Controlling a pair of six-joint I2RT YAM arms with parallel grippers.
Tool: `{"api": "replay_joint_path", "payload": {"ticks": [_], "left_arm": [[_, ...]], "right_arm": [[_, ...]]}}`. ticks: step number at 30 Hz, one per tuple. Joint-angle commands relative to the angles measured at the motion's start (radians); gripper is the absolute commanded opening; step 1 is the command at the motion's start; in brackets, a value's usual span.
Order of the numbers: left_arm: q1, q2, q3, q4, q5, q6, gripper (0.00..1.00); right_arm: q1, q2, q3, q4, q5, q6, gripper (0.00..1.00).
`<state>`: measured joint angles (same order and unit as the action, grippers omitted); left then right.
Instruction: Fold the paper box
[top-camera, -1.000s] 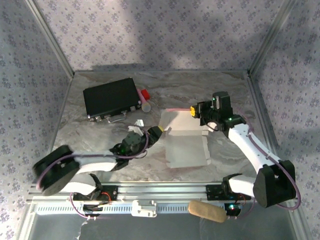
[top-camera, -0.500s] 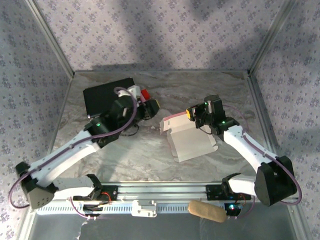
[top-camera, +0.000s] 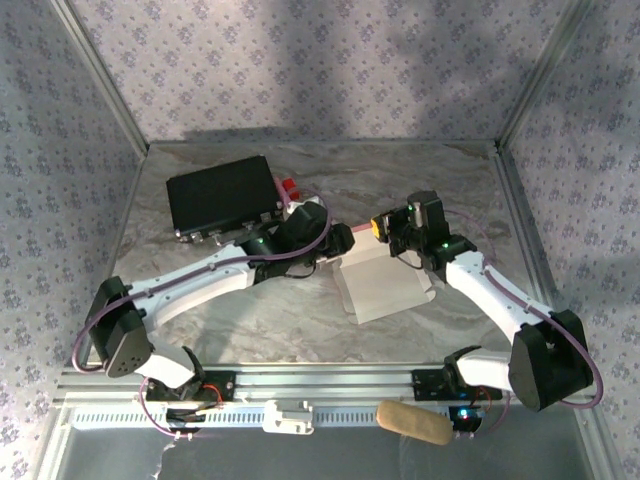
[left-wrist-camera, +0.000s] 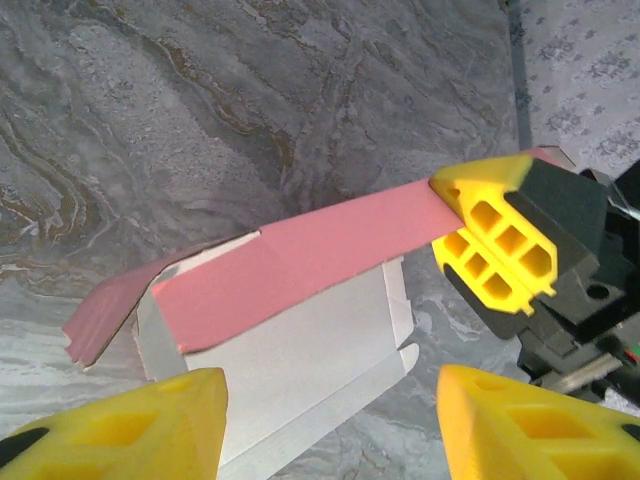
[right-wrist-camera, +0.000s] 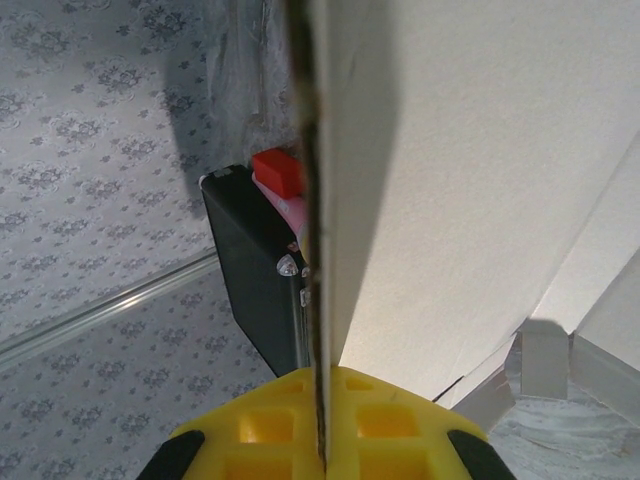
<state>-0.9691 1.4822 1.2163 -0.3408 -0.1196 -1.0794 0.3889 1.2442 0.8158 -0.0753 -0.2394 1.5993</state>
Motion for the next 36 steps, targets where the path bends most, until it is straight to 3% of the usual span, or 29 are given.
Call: {"api": "replay_joint_path", "payload": {"ticks": [1, 13, 21, 36], "left_arm": [[0.0, 0.025, 0.067, 0.014, -0.01, 0.012, 0.57], [0.003, -0.019, 0.083, -0.034, -0.067, 0.031, 0.6], [0.051, 0.086, 0.114, 0.005, 0.045, 0.03, 0.61], [0.01, 0.158, 0.133, 0.067, 0.047, -0.026, 0.61]], "right_arm": [[0.007, -0.011, -0.013, 0.018, 0.003, -0.006, 0.0], [-0.011, -0.025, -0.032, 0.021, -0.005, -0.007, 0.0], [-0.013, -0.024, -0.04, 0.032, -0.009, 0.013, 0.0], [-0.044, -0.037, -0.036, 0.041, -0.04, 0.027, 0.0]]}}
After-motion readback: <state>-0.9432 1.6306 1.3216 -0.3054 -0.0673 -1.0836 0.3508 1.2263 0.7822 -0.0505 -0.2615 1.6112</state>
